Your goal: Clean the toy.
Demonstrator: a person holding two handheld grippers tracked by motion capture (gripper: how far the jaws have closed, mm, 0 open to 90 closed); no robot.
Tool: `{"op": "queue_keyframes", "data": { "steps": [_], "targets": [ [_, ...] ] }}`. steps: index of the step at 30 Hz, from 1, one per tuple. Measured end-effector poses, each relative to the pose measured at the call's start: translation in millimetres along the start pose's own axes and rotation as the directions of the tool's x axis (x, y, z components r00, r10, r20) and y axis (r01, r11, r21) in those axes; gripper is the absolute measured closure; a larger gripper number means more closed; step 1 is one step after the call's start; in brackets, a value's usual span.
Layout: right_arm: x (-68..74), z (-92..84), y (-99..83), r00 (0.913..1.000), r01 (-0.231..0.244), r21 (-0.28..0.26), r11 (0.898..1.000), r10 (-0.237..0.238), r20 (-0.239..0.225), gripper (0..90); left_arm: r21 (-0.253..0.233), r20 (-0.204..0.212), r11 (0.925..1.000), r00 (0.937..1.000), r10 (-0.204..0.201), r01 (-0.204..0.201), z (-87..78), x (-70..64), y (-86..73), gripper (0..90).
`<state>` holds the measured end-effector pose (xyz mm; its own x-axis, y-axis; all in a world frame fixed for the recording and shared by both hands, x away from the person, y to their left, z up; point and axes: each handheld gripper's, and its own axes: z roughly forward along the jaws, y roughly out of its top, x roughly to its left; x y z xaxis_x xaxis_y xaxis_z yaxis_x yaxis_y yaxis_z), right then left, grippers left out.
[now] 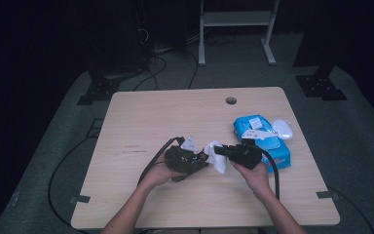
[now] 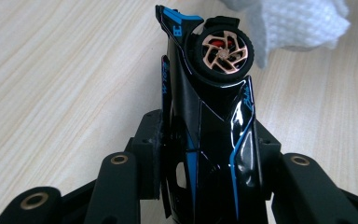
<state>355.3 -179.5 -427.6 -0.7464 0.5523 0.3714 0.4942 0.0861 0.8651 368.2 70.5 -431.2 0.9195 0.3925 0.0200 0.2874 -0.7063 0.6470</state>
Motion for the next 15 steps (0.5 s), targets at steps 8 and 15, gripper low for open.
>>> {"op": "queue_keyframes", "data": {
  "steps": [8, 15],
  "targets": [
    [-1.5, -0.8, 0.4, 1.0, -0.001, 0.001, 1.0, 0.001, 0.006, 82.4, 0.066, 0.001, 0.9978, 1.0, -0.002, 0.002, 8.8, 1.9, 2.9, 56.7],
    [-2.8, 2.8, -0.7, 0.9999, 0.003, 0.023, 1.0, -0.003, 0.013, 82.4, 0.091, 0.012, 0.9958, 0.9998, -0.013, 0.011, 13.2, 2.1, 2.7, 56.1]
  ]
}}
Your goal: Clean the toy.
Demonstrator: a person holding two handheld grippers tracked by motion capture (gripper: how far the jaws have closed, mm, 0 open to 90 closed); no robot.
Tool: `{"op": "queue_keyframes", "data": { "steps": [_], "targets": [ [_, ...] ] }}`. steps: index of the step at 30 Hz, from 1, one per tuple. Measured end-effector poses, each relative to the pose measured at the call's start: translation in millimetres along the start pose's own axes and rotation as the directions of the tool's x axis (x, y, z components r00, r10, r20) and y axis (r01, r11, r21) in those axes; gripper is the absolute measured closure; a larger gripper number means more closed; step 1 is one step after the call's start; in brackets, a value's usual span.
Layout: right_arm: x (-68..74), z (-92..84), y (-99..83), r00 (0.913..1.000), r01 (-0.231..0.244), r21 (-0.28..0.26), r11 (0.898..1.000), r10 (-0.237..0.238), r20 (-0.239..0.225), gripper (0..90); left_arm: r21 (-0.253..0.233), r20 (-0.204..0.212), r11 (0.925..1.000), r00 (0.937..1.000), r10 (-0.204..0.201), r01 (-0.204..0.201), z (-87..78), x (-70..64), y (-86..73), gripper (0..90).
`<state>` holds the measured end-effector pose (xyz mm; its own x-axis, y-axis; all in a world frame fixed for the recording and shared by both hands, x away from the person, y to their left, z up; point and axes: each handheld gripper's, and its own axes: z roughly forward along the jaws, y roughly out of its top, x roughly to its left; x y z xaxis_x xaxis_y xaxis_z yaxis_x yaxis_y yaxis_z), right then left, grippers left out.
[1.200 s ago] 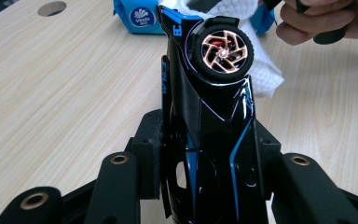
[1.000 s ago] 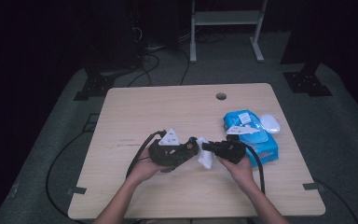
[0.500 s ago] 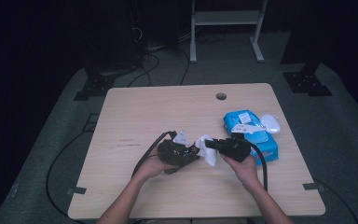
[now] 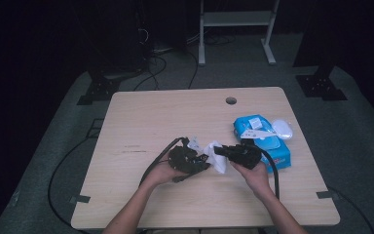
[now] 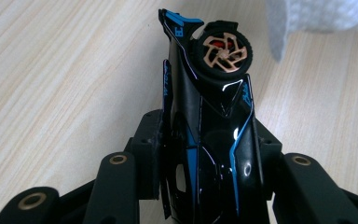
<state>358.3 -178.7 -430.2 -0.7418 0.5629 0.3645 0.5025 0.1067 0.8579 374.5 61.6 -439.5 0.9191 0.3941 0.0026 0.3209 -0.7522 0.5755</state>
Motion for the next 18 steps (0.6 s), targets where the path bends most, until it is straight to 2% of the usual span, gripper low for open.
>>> {"op": "queue_keyframes", "data": {
  "steps": [4, 8, 13, 15, 18],
  "targets": [
    [-1.6, 2.3, -0.1, 1.0, -0.004, 0.006, 1.0, 0.004, 0.003, 82.4, -0.021, 0.008, 0.9997, 0.9999, -0.01, 0.01, -3.8, 1.1, -1.5, 54.5],
    [-1.3, 8.1, 0.9, 1.0, -0.003, 0.018, 1.0, 0.003, 0.002, 82.4, -0.065, 0.018, 0.9973, 0.9993, -0.032, 0.033, -15.5, 3.9, -4.2, 48.4],
    [1.1, 18.9, 2.6, 1.0, 0.001, 0.048, 0.999, -0.001, -0.003, 82.4, -0.094, 0.034, 0.994, 0.9981, -0.052, 0.055, -30.6, 7.8, -11.5, 46.4],
    [3.0, 23.5, 4.7, 1.0, 0.003, 0.052, 0.999, -0.003, -0.007, 82.3, -0.107, 0.054, 0.9917, 0.9963, -0.066, 0.072, -33.0, 9.0, -14.2, 45.4],
    [4.8, 29.2, 5.9, 0.9999, 0.01, 0.069, 0.998, -0.01, 0.0, 82.3, -0.077, 0.051, 0.9954, 0.9973, -0.053, 0.057, -27.6, 6.4, -13.6, 43.2]
  ]
}}
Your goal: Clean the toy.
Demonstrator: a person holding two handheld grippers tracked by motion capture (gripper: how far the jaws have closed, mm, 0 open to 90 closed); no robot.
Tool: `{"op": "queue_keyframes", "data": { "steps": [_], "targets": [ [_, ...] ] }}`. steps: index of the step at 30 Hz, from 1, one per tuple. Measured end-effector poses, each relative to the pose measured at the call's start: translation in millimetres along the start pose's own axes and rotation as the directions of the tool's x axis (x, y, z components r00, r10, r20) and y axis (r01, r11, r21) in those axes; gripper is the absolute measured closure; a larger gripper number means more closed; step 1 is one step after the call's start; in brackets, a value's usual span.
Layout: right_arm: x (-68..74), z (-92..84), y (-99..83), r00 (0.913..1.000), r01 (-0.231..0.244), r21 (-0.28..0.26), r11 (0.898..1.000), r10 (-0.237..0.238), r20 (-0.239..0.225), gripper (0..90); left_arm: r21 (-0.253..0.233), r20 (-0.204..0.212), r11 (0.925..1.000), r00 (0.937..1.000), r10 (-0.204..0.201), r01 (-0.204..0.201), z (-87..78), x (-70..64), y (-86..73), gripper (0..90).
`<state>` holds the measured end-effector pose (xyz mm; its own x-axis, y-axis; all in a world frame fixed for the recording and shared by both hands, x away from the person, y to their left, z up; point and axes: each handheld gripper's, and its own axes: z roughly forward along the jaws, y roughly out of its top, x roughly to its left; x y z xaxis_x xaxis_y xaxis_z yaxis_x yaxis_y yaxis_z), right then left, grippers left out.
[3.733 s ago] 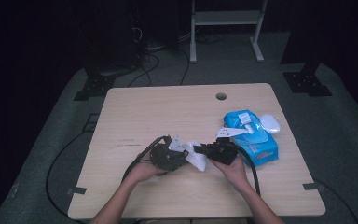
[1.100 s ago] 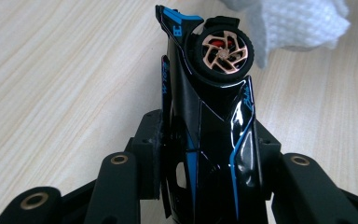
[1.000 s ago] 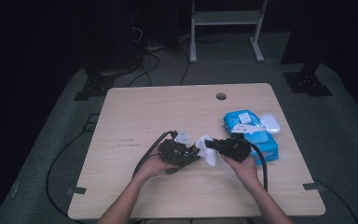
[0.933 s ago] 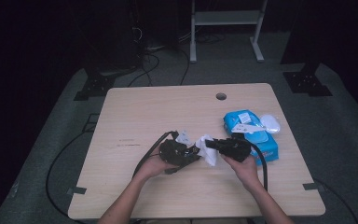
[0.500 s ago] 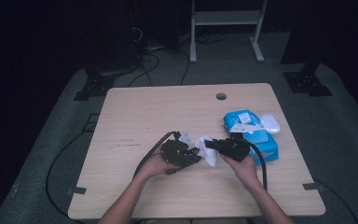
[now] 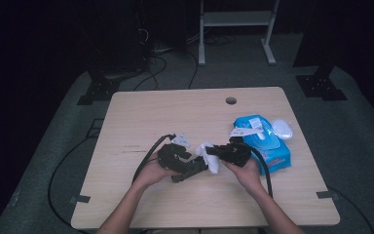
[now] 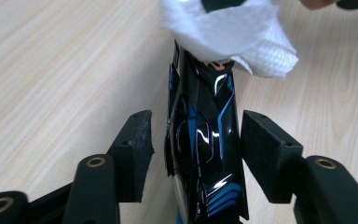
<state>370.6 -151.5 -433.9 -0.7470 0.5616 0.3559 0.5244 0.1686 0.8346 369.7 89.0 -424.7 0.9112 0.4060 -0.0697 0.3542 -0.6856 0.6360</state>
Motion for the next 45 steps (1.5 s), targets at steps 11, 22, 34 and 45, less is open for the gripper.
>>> {"op": "queue_keyframes", "data": {
  "steps": [11, 22, 34, 45],
  "targets": [
    [-10.1, 0.7, -11.3, 0.9995, -0.03, 0.007, 1.0, 0.03, 0.01, 82.2, 0.01, -0.006, 0.9997, 0.9997, 0.022, -0.022, 5.0, -3.4, 0.1, 51.9],
    [-0.7, -7.4, -1.6, 0.9997, -0.012, -0.018, 1.0, 0.011, -0.023, 82.3, -0.061, 0.017, 0.9979, 0.9997, -0.019, 0.02, -17.4, 4.2, -3.6, 44.9],
    [4.0, 12.6, -3.2, 0.9972, -0.003, 0.073, 0.997, 0.008, -0.074, 82.3, -0.08, 0.077, 0.9901, 0.991, -0.109, 0.116, -19.6, 18.3, -17.3, 39.0],
    [3.2, 11.3, -5.2, 0.9966, 0.007, 0.078, 0.997, -0.001, -0.082, 82.4, -0.092, 0.111, 0.9849, 0.9844, -0.136, 0.147, -18.9, 22.4, -17.1, 36.8]
  ]
}}
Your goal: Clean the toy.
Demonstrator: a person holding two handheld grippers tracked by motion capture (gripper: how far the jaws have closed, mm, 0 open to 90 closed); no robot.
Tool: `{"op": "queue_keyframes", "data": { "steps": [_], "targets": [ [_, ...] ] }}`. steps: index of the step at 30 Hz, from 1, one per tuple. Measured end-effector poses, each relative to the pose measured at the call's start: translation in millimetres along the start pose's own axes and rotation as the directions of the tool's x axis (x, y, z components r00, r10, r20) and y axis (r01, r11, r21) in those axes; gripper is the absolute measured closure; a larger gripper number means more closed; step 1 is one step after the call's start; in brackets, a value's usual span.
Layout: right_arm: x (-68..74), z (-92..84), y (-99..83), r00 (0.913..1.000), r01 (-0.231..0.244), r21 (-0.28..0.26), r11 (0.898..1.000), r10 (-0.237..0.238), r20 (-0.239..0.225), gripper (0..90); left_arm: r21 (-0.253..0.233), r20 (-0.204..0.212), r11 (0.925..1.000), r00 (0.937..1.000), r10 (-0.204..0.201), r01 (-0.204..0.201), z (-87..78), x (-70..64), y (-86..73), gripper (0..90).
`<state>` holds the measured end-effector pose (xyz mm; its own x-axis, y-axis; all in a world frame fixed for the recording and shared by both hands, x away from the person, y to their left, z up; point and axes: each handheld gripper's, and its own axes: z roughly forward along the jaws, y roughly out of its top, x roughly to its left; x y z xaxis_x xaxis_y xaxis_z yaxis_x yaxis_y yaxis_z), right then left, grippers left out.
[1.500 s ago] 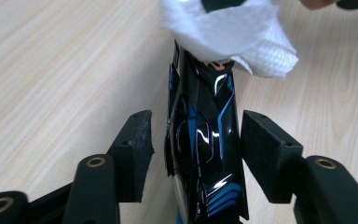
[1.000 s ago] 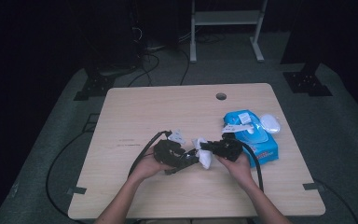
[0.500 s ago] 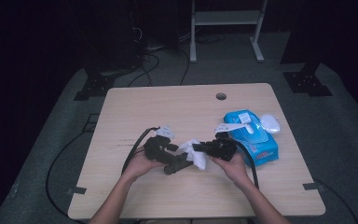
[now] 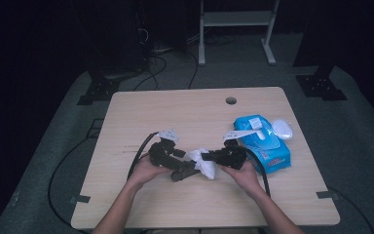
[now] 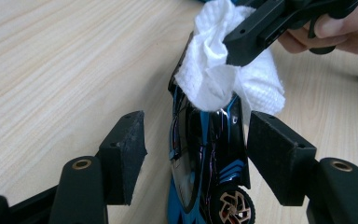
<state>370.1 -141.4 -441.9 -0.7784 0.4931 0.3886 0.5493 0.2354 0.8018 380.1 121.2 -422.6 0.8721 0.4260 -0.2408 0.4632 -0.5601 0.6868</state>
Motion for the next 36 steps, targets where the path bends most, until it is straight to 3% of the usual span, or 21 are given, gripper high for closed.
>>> {"op": "queue_keyframes", "data": {
  "steps": [7, 16, 21, 28, 36],
  "targets": [
    [1.1, -1.0, -0.6, 0.9999, 0.01, 0.005, 1.0, -0.01, 0.001, 82.4, 0.039, -0.007, 0.9992, 0.9999, 0.007, -0.007, 6.9, -0.9, -3.8, 35.6],
    [0.9, -1.9, -1.9, 0.9999, 0.017, 0.001, 1.0, -0.017, -0.001, 82.5, -0.012, -0.01, 0.9999, 0.9999, -0.004, 0.004, -4.5, 0.0, 0.3, 35.2],
    [1.7, -2.6, -2.1, 0.9997, 0.024, 0.004, 1.0, -0.024, -0.002, 82.5, 0.001, -0.029, 1.0, 0.9996, -0.005, 0.005, -6.1, 0.5, 0.9, 35.3],
    [3.1, -4.9, -3.2, 0.9994, 0.034, 0.013, 0.999, -0.034, -0.007, 82.6, 0.015, -0.011, 0.9999, 0.9999, -0.002, 0.002, -3.8, -3.4, 1.1, 34.7],
    [10.6, -13.5, -9.1, 0.9976, 0.068, 0.042, 0.997, -0.068, -0.009, 82.5, 0.03, 0.016, 0.9991, 0.9994, 0.03, -0.031, 4.4, -15.0, -0.9, 34.2]
  ]
}}
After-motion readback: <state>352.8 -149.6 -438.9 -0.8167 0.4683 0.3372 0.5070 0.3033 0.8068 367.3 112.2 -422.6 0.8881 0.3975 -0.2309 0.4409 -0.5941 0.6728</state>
